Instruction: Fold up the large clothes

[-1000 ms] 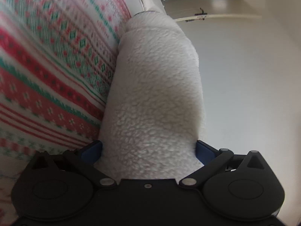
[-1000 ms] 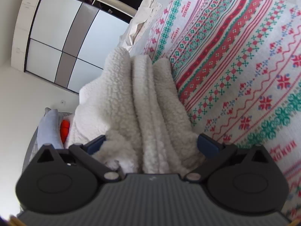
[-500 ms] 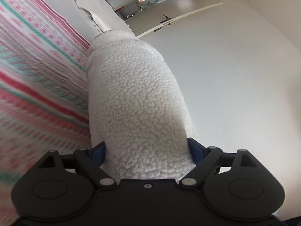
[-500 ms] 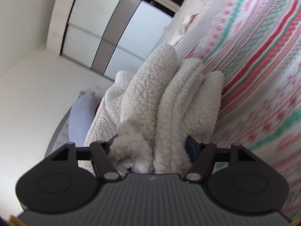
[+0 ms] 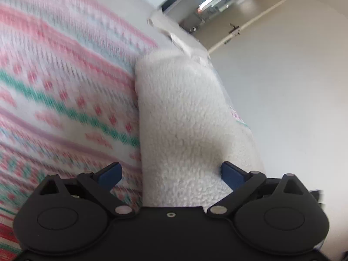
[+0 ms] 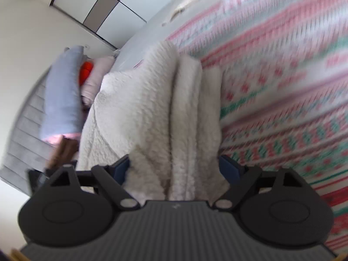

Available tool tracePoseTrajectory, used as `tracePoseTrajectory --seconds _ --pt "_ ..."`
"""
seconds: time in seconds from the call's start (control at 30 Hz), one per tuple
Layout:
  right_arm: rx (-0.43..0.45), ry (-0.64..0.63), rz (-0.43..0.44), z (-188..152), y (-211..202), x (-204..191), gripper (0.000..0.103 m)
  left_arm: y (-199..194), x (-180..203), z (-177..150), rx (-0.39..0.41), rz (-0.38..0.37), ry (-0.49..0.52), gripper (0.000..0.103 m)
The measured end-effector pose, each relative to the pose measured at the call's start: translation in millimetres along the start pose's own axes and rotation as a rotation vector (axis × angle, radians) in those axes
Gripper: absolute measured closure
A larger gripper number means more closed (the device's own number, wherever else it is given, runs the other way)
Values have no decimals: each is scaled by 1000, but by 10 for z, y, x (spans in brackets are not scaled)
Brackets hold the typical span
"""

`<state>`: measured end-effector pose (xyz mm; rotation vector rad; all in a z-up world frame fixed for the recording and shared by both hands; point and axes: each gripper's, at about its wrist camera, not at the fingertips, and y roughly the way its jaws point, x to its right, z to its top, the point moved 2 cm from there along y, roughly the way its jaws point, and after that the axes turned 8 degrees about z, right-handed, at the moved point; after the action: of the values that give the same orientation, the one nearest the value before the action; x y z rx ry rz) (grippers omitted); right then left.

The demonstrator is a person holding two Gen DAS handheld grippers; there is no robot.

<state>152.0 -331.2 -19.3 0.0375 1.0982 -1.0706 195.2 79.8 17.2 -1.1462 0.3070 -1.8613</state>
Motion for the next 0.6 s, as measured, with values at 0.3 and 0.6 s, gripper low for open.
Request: tracePoseTrajectory --seconds 0.3,0.6 --pt "270 -273 -110 248 -287 -805 39 -102 672 323 257 137 253 8" --pt "327 -309 -430 412 742 -802 71 1087 1043 653 206 348 485 39"
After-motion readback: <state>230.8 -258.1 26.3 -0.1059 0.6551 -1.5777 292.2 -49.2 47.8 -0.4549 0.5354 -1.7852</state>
